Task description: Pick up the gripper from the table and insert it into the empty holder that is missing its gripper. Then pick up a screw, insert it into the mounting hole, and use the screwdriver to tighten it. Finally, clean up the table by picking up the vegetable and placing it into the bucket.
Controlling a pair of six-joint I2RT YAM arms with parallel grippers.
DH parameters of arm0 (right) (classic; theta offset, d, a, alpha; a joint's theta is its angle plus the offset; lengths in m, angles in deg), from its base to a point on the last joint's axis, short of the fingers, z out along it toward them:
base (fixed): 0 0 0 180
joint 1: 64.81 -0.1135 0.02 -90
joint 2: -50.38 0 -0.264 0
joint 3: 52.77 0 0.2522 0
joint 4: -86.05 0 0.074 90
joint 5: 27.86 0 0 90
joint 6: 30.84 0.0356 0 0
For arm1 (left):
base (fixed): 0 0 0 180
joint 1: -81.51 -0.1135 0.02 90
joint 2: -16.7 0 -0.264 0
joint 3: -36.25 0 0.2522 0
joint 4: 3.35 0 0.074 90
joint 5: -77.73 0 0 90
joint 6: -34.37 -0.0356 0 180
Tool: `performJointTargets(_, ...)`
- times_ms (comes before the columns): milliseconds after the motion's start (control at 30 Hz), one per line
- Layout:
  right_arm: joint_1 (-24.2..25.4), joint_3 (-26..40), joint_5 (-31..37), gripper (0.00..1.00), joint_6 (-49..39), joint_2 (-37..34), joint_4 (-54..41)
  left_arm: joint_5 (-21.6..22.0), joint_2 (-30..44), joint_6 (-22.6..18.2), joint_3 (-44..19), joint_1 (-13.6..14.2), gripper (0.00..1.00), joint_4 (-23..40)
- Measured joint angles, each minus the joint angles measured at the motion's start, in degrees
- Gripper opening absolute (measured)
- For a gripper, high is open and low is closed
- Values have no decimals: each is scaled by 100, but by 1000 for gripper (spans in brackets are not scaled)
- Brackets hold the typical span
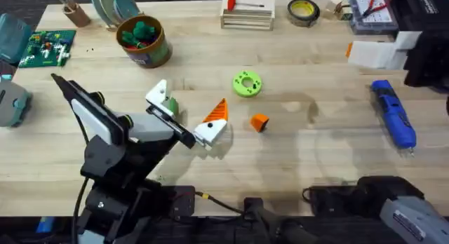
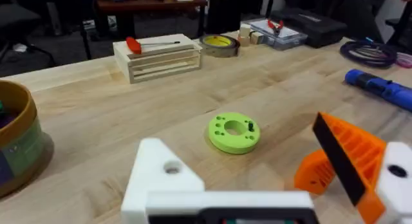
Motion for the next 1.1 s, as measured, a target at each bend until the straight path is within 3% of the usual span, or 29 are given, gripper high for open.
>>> performJointTargets(833, 0, 0, 0, 991, 0, 0, 0, -28, -1, 43, 0, 0, 993, -2)
performJointTargets(933, 2, 0, 0, 991, 0, 0, 0, -229, 2, 43, 0, 0, 993, -7)
performJointTargets(1100, 0, 0, 0, 991, 0, 0, 0, -1002, 2, 43, 0, 0, 992, -8)
